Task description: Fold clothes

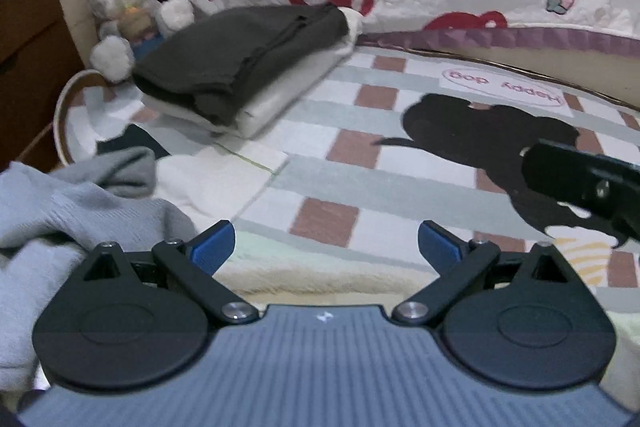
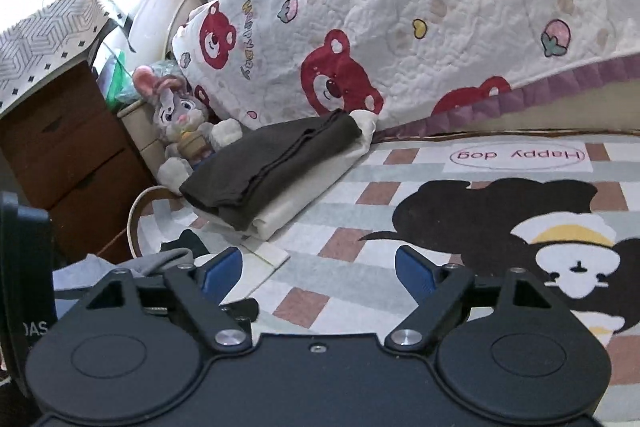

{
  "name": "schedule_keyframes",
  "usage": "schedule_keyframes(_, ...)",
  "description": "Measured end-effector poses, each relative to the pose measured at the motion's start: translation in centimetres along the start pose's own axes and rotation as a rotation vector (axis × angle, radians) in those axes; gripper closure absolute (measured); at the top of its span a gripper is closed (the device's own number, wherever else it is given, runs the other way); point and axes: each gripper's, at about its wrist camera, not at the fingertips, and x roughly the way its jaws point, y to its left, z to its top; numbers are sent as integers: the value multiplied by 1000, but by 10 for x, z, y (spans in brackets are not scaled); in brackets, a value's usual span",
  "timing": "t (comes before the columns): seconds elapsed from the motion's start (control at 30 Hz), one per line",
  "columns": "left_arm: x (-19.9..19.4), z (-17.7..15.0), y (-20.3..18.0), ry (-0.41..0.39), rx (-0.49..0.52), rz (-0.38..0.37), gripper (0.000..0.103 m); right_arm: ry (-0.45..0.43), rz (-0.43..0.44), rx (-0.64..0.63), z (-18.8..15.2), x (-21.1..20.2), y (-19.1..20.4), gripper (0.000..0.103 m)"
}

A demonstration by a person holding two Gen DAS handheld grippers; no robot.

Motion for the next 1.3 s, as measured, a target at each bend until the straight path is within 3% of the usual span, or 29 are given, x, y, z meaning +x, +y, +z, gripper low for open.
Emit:
schedule_keyframes(0.13, 1, -6, -5, -2, 17, 2, 1, -11, -11, -9, -3, -2, 3, 16)
schedule_keyframes(0.27, 3, -8, -5, 17, 21, 22, 1, -34, -34, -136, -7, -6, 26, 13)
schedule_keyframes(0.43, 4, -9, 2, 20, -12, 36, 1, -23, -46, -199, -6, -4, 36, 13)
schedule_keyframes(1.3, 11, -16, 3, 47, -4, 39, 0, 69, -89, -163, -7, 8, 33, 13)
